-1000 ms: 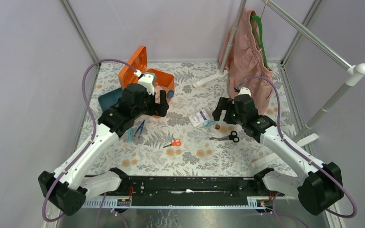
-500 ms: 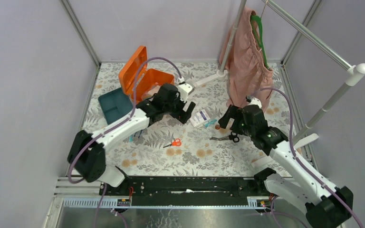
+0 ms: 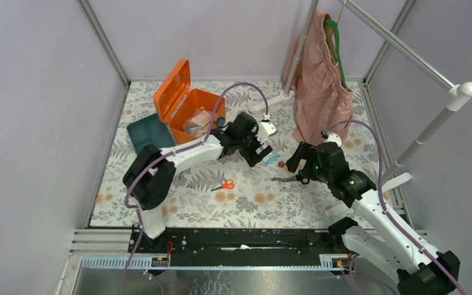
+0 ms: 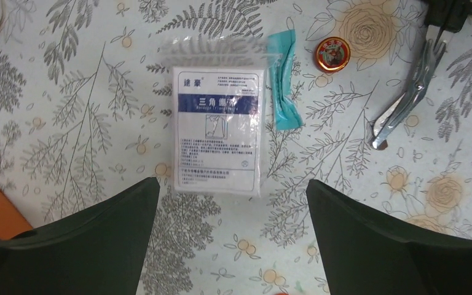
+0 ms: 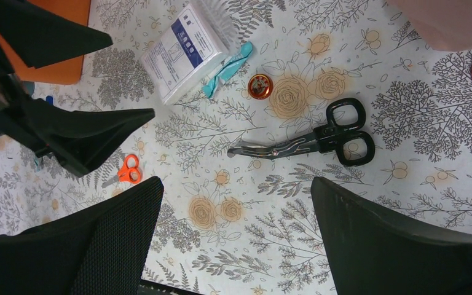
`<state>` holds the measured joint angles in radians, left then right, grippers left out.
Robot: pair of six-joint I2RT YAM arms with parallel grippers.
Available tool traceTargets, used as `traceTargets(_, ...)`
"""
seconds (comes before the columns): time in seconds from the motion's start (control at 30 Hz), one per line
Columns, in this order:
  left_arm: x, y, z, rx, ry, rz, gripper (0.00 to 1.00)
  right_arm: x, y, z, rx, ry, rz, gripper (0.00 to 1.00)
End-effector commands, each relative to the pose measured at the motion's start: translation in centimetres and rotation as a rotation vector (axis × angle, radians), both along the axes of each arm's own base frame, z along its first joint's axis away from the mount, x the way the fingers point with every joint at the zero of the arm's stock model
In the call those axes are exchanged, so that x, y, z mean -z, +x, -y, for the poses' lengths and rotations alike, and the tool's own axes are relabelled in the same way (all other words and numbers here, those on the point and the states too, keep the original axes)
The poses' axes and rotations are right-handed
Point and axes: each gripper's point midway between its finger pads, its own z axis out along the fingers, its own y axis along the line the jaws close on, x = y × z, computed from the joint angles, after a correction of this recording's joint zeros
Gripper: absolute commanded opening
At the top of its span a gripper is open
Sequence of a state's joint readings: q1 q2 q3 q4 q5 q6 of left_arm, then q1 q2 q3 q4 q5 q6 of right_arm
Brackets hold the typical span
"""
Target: Organize the medicine kit
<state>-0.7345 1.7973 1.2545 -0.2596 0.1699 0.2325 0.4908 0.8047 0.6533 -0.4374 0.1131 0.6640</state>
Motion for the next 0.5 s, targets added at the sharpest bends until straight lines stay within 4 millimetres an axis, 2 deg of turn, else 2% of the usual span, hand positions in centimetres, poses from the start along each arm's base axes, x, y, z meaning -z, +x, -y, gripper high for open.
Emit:
traceTargets(0.0, 0.0, 1.8, 1.5, 0.084, 0.015, 0.085, 0.99, 0.1, -0.2, 0.1, -0.012, -0.017, -0.011, 1.0)
traceTargets(0.23, 1.7, 3.7, 1.6, 0.078, 0.071, 0.135, 0.99, 0.3, -0.2, -0.1, -0.033, -0.024, -0.016, 1.0)
traceTargets(0.47, 3.0, 3.8, 2.3, 0.111, 0.083, 0.109, 0.99, 0.7, 0.2, -0.7, -0.051, -0.016, -0.029, 1.0)
